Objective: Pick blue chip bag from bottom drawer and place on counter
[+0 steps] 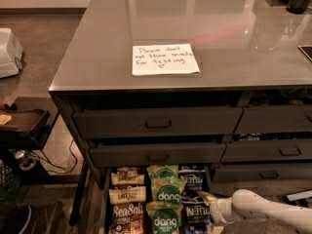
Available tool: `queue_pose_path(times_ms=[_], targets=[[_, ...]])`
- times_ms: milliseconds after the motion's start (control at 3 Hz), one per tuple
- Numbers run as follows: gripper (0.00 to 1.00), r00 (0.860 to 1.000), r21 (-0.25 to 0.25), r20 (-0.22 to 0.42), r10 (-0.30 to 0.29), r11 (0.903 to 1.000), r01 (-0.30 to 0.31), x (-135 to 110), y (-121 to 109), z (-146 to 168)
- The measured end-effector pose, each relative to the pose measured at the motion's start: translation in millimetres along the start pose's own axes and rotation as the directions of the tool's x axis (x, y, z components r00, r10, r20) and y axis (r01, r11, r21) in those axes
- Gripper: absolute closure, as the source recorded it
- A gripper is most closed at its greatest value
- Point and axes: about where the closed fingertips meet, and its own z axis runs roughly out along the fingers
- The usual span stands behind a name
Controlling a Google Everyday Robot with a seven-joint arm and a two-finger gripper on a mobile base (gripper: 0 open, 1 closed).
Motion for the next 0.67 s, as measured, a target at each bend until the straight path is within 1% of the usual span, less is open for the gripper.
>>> queue_pose_path(times_ms=[333,667], targets=[[0.00,0.999,0.010,0.018,0.031,0.9995,-0.031,25,-4,18],[0.00,0.995,0.016,0.036,0.088,0.9959,-0.089,40,-6,36]])
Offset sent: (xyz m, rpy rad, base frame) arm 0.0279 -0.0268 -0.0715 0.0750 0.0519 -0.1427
